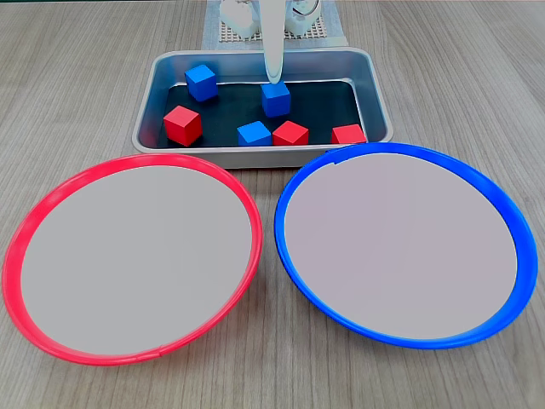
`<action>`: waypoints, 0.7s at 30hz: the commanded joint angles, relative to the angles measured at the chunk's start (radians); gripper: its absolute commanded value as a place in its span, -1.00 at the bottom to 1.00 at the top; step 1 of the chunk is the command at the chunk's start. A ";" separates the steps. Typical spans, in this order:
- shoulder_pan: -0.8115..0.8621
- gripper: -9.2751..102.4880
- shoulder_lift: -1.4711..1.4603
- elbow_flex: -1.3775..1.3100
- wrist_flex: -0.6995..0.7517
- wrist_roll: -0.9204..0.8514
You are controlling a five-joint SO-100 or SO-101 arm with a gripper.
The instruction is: Move six blocks tray to matching dishes
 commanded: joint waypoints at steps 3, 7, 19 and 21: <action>-0.041 -0.75 0.025 -0.003 0.003 -0.051; -0.044 -0.29 0.025 0.000 -0.005 -0.055; -0.018 -0.84 -0.061 -0.095 0.112 -0.321; -0.018 -0.84 -0.161 -0.213 0.186 -0.347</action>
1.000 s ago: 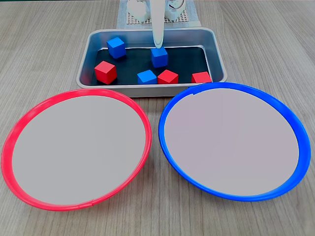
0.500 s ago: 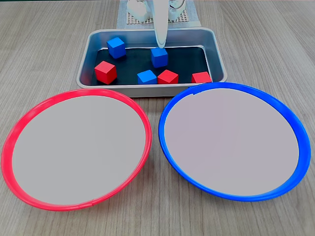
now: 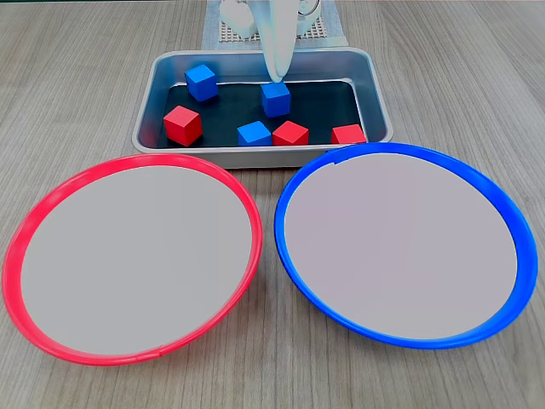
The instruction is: Move six blocks tray to matching dishes
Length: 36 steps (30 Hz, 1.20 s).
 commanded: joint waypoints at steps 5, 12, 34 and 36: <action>0.028 -0.71 -0.471 -0.528 0.348 -0.032; 0.072 -0.52 -0.867 -0.678 0.262 0.003; 0.037 -0.84 -1.160 -0.575 0.000 -0.221; 0.015 -0.84 -1.167 -0.675 0.091 -0.215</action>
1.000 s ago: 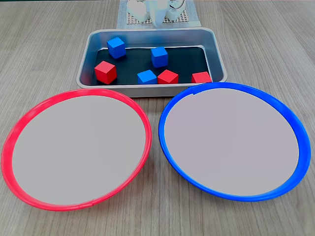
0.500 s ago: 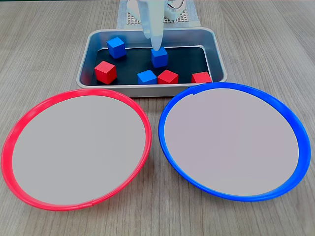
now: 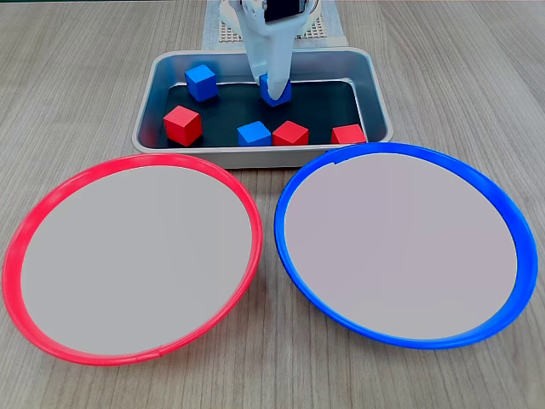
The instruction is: Move six blocks tray to matching dishes
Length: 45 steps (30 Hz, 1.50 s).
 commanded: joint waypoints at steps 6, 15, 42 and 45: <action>-0.081 -0.84 -0.198 -0.667 0.250 0.110; -0.141 -0.66 -0.649 -1.181 0.031 0.195; 0.149 -0.47 -0.390 -0.612 0.225 -0.308; 0.135 -0.47 -0.430 -0.580 0.135 -0.308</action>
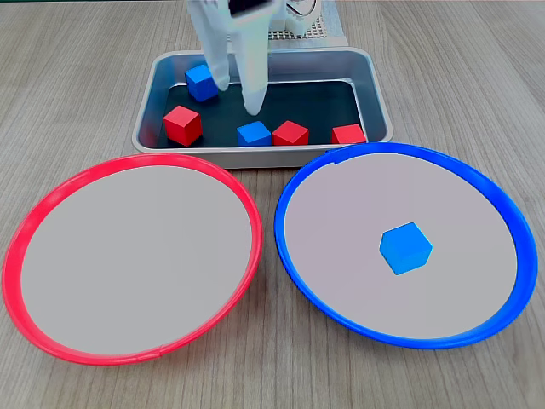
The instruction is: Move six blocks tray to matching dishes
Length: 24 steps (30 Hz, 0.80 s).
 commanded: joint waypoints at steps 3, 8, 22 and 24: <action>-0.018 -0.48 -0.048 0.015 -0.152 0.012; -0.012 -0.49 -0.097 0.041 -0.210 0.003; -0.078 -0.84 -0.041 0.069 -0.094 -0.087; -0.071 -0.84 -0.009 -0.008 0.023 -0.103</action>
